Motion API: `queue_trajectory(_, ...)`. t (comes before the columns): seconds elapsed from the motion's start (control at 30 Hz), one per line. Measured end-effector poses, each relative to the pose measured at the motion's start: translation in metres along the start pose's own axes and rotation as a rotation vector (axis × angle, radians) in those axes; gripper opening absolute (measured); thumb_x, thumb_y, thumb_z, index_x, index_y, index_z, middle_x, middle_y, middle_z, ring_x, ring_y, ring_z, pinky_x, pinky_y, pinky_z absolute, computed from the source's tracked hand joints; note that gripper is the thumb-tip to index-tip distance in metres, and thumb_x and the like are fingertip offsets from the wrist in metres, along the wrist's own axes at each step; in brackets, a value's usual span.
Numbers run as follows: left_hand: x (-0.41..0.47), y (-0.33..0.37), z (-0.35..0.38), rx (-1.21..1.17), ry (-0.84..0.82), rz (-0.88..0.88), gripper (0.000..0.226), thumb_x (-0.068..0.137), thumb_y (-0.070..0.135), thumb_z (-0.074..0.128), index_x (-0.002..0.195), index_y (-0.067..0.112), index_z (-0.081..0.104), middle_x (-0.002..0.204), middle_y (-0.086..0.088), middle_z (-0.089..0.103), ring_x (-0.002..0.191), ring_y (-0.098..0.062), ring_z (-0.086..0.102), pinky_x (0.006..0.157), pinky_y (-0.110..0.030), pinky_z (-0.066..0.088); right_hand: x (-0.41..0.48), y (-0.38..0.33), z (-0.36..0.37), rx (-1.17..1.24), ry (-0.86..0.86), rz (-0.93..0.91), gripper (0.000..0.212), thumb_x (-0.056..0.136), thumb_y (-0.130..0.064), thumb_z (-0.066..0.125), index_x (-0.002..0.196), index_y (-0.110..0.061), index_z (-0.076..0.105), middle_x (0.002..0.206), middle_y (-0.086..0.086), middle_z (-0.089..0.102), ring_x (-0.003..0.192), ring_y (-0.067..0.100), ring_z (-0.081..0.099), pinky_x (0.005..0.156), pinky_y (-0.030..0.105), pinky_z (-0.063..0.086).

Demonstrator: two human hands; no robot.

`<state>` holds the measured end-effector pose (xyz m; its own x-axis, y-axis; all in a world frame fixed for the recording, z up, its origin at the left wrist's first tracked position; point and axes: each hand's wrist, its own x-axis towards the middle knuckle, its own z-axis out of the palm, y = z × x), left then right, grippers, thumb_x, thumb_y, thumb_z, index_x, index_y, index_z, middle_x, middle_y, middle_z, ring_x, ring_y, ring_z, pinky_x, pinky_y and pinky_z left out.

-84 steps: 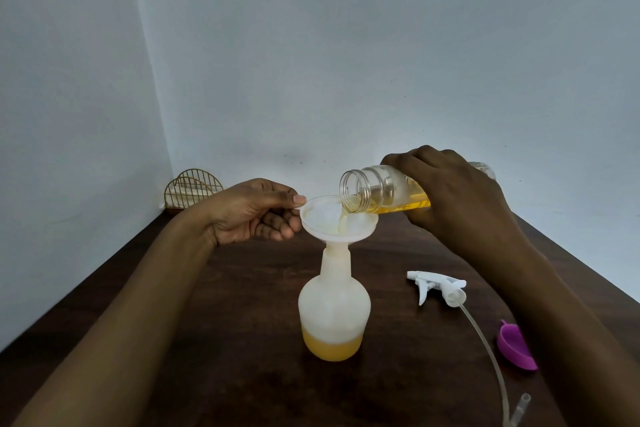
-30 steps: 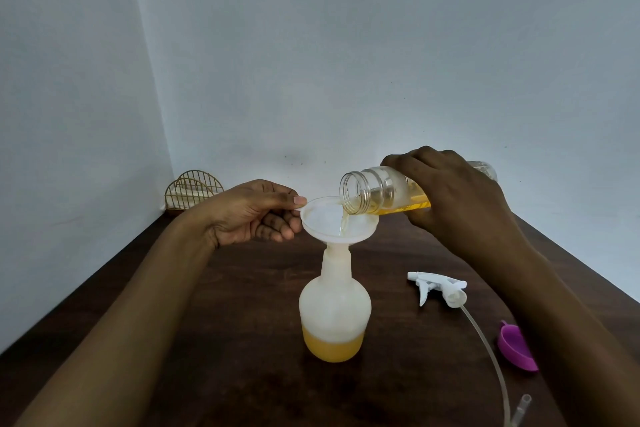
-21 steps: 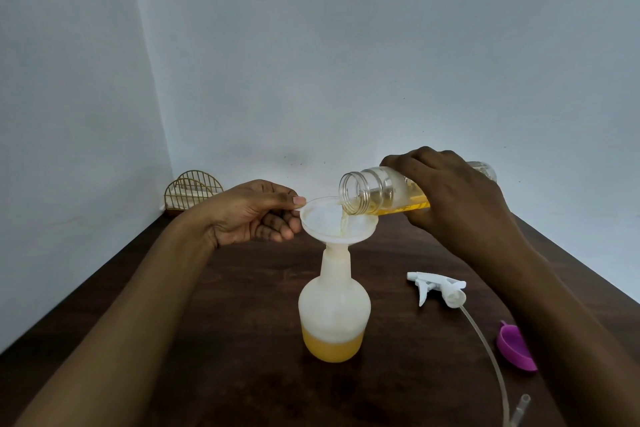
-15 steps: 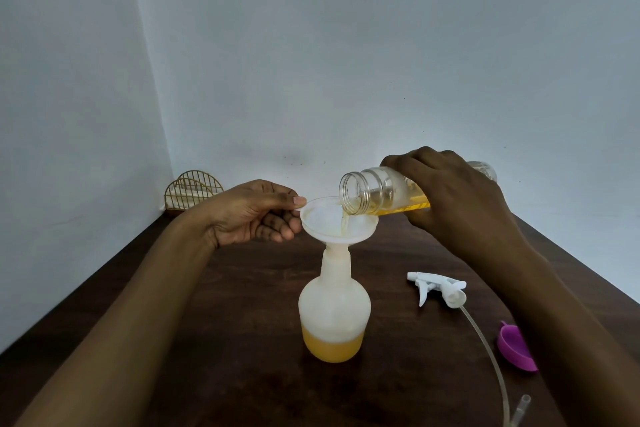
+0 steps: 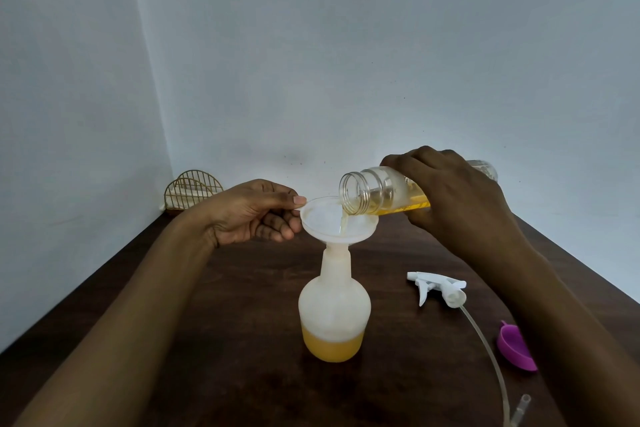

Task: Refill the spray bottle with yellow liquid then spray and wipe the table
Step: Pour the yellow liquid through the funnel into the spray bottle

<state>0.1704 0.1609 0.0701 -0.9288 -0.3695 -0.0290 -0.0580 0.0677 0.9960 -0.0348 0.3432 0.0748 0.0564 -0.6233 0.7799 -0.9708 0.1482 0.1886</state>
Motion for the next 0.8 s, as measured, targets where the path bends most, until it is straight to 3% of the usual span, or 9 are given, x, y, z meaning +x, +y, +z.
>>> queue_trajectory(0.8, 0.0002, -0.0006, -0.0004, -0.012, 0.009, -0.009, 0.039, 0.048, 0.039, 0.088, 0.066, 0.009, 0.071, 0.061, -0.008, 0.067, 0.047, -0.011, 0.065, 0.043, -0.018, 0.052, 0.0001, -0.0006, -0.0012, -0.004, -0.015, 0.004, 0.062, 0.060, -0.004, 0.074, 0.117, -0.026, 0.060, 0.101, -0.004, 0.063, 0.088, 0.024, 0.059, 0.052, 0.023, 0.033)
